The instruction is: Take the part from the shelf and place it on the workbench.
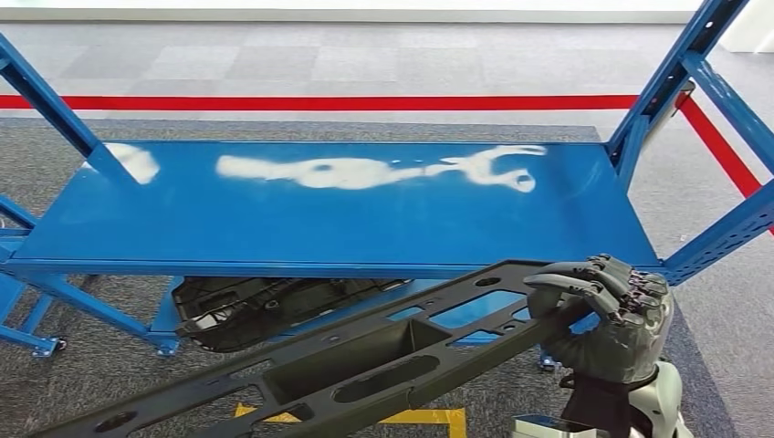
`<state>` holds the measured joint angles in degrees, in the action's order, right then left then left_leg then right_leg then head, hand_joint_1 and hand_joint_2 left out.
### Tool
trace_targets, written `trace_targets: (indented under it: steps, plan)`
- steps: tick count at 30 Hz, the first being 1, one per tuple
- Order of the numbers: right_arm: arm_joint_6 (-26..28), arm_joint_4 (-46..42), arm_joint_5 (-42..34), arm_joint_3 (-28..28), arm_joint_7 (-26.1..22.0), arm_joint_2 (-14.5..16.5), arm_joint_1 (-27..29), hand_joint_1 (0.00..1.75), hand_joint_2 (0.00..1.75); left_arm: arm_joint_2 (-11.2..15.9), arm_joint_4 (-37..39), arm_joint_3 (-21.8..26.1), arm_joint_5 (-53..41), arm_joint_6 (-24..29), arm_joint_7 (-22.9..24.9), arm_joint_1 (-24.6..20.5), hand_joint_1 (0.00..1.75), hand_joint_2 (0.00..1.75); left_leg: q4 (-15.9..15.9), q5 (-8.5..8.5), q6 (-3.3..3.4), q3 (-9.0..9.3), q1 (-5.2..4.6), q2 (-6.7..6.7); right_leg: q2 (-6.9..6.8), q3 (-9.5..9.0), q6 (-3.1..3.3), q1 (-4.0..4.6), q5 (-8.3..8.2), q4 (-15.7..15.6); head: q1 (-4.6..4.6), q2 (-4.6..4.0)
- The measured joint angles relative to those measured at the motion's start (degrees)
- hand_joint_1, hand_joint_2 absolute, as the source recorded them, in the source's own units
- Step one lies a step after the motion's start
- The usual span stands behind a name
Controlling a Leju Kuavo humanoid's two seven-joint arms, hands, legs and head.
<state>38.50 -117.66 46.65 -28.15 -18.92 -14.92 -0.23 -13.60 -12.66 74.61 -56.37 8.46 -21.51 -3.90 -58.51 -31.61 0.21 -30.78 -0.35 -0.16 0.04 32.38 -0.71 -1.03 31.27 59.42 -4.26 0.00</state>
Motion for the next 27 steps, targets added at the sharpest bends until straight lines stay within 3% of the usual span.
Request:
trace_targets:
  steps: [14, 27]
  plan:
    - [-4.5, -0.7, -4.2, -2.3, -0.3, -1.4, 1.1, 1.75, 1.75, -0.3, 0.0, 0.4, -0.2, 0.6, -2.4, 0.0, 0.00, 1.75, 0.0, 0.00, 0.00, 0.00, 0.00, 0.00, 0.00, -0.01, 0.00, 0.00, 0.00, 0.0, 0.00, 0.00]
    - [-5.0, -0.6, -1.7, -3.2, 0.7, -1.4, 3.0, 1.75, 1.75, -0.5, 0.0, 0.7, 0.7, -0.5, -3.9, 0.0, 0.00, 1.75, -0.1, -0.05, 0.16, -0.04, -0.09, -0.01, -0.04, -0.03, -0.17, -0.15, -0.10, -0.1, 0.00, 0.00]
